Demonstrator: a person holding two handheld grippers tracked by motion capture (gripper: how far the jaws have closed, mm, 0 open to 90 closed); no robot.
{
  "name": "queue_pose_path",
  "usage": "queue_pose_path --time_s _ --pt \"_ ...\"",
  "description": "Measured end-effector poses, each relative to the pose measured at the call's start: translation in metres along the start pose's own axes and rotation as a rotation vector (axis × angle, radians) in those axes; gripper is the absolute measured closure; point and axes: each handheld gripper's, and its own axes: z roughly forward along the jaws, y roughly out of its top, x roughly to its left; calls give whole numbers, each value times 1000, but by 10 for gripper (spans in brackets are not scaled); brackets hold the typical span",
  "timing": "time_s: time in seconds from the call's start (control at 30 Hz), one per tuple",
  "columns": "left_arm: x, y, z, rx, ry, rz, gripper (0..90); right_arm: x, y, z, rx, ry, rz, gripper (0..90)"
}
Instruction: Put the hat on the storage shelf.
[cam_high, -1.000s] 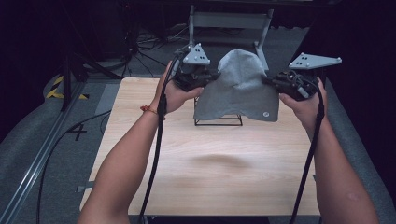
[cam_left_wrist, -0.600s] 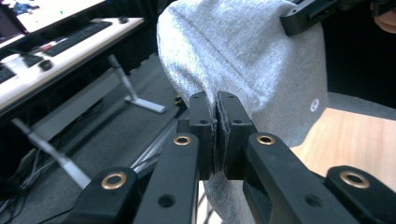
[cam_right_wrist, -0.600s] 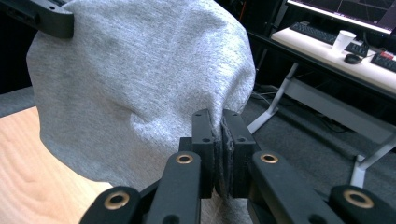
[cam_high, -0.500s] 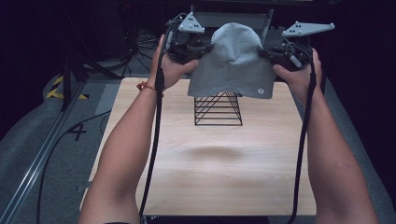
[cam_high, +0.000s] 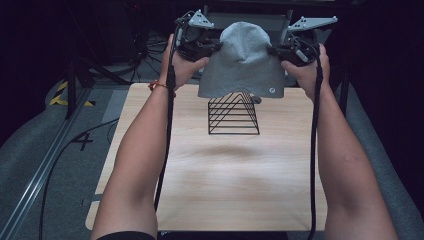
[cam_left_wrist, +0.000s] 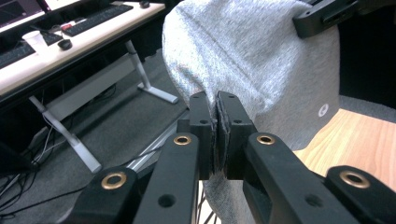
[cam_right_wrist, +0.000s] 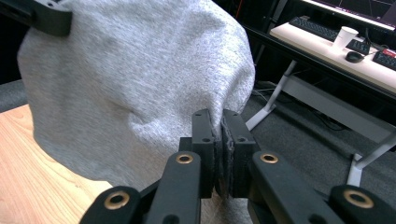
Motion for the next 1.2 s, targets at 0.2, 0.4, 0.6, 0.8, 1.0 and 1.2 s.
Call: queue_pose_path --time_s 0.2,0.4,0.6,0.8,1.0,1.2 --pt "1 -5 15 18 -3 -6 857 -6 -8 9 3 1 13 850" --pt "2 -5 25 20 -10 -7 857 -15 -15 16 1 7 40 851" --pt "2 -13 24 20 -45 -10 857 -13 -26 19 -6 37 52 850" --pt "-4 -17 12 -12 -72 -21 857 -10 -37 11 -20 53 60 851" --pt "-14 -19 -3 -38 -96 1 857 -7 -41 -2 -36 59 57 851" --pt "-19 -22 -10 -40 -96 9 857 0 -41 -10 -43 63 46 850"
